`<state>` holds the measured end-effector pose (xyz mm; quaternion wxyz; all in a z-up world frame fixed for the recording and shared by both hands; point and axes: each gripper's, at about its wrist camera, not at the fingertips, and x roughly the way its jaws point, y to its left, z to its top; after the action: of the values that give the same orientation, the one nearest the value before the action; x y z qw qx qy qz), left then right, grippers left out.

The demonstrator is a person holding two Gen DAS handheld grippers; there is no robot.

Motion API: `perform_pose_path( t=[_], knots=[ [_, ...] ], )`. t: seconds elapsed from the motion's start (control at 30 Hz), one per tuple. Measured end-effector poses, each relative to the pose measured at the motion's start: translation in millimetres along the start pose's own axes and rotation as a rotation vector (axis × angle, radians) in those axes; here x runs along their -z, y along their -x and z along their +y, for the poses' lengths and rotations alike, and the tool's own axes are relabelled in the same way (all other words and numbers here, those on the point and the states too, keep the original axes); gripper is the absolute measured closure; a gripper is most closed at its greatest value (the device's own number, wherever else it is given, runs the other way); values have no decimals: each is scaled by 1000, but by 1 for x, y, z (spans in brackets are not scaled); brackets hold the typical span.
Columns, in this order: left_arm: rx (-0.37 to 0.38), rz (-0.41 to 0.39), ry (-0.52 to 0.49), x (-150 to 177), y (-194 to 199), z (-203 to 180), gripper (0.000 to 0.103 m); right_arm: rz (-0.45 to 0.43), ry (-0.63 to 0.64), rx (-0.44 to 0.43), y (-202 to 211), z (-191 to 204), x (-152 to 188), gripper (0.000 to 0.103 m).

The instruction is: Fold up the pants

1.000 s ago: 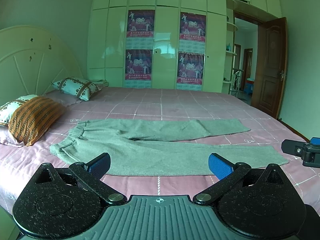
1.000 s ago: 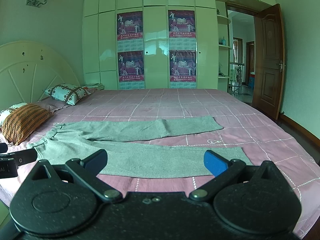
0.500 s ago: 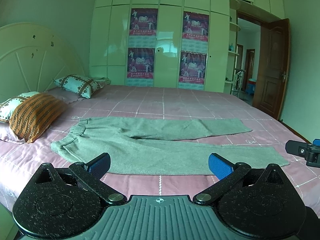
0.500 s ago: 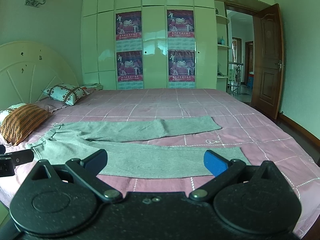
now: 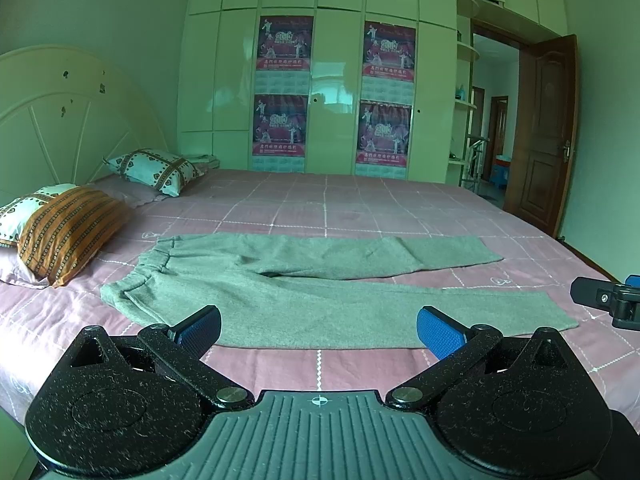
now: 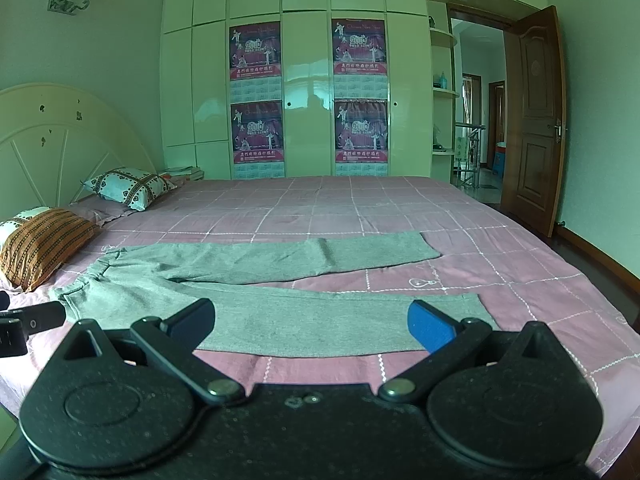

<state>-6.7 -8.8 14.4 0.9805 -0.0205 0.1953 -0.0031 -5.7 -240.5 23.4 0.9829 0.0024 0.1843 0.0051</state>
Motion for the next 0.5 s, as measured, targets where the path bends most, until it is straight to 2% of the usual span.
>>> perform_pose_path(
  t=[0.2,0.27,0.4,0.5],
  knots=[
    [-9,2,6,0,1,-1,0,0,-2,-3,0,0,0,6],
    [-36,16,30,-2,-1,1,0,1,-1,-11,-2,0,0,6],
    [-38,32,99,-5,-12,18,0,-7,19,-58,-8,-2,-3,6],
    [-71,49,71,-8,-29,26,0,-19,30,-92,-17,-4,-6,6]
  ],
)
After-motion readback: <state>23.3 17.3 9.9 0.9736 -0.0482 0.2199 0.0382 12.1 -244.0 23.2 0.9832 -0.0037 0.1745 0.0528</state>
